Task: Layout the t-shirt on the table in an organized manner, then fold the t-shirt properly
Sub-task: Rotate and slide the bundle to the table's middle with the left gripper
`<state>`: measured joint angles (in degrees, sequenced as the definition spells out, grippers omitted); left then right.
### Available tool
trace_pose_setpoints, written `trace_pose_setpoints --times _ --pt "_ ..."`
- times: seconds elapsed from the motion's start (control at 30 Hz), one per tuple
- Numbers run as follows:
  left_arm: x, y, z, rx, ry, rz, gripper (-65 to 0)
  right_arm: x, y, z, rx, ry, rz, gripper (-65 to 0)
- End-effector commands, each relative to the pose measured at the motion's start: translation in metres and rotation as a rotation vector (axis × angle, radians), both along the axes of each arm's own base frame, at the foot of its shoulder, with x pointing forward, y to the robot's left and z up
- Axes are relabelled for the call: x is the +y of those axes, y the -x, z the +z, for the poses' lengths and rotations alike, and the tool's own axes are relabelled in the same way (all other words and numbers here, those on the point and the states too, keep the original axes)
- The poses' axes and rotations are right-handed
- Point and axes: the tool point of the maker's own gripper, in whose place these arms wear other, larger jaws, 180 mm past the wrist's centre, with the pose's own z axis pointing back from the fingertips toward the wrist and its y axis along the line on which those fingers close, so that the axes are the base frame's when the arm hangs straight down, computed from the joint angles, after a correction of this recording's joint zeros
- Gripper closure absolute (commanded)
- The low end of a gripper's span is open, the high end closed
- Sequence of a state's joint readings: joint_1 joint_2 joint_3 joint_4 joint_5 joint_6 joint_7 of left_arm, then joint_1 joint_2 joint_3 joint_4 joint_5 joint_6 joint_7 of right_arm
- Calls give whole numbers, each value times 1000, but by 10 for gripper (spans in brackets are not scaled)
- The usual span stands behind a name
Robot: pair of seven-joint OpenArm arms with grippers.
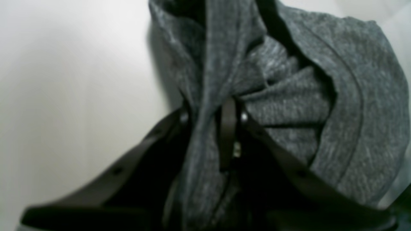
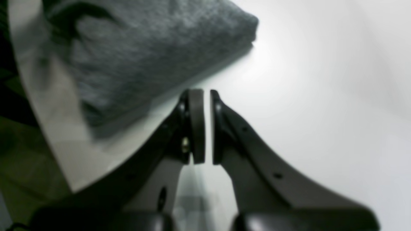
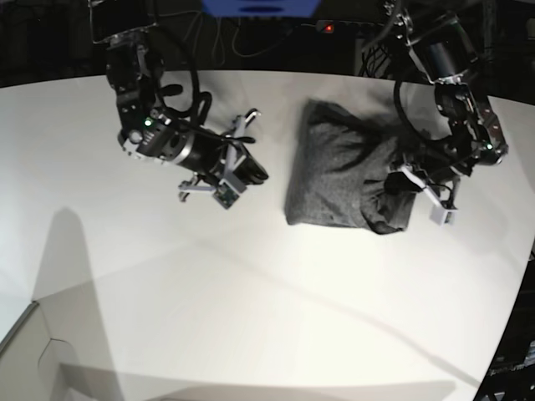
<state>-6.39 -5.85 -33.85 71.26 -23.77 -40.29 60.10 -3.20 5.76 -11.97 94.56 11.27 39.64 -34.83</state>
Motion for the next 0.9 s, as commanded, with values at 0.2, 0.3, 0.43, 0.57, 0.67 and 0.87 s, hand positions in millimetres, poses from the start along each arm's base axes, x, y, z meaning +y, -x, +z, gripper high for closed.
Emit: trace_pose_setpoints --times 0.2,0.3,0.43,0.57,0.67,0.87 --pt "-40 -25 10 16 -198 -331 -3 -70 -39 22 -77 -10 -211 -15" --pt "-75 -42 22 -72 -251 -482 -3 -111 -48 25 -90 4 -325 -15" --pt "-127 -56 38 -176 -325 -716 -3 -158 -53 30 -107 15 -460 -15" --pt "-179 -62 57 -293 -339 -879 -3 -192 -50 32 -111 26 -555 -15" --pt "-212 -63 64 -330 -355 -983 -3 -205 -48 32 -111 30 -594 -15" --pt "-224 -72 45 -251 -408 -1050 -3 -227 -35 26 -92 42 -656 -15"
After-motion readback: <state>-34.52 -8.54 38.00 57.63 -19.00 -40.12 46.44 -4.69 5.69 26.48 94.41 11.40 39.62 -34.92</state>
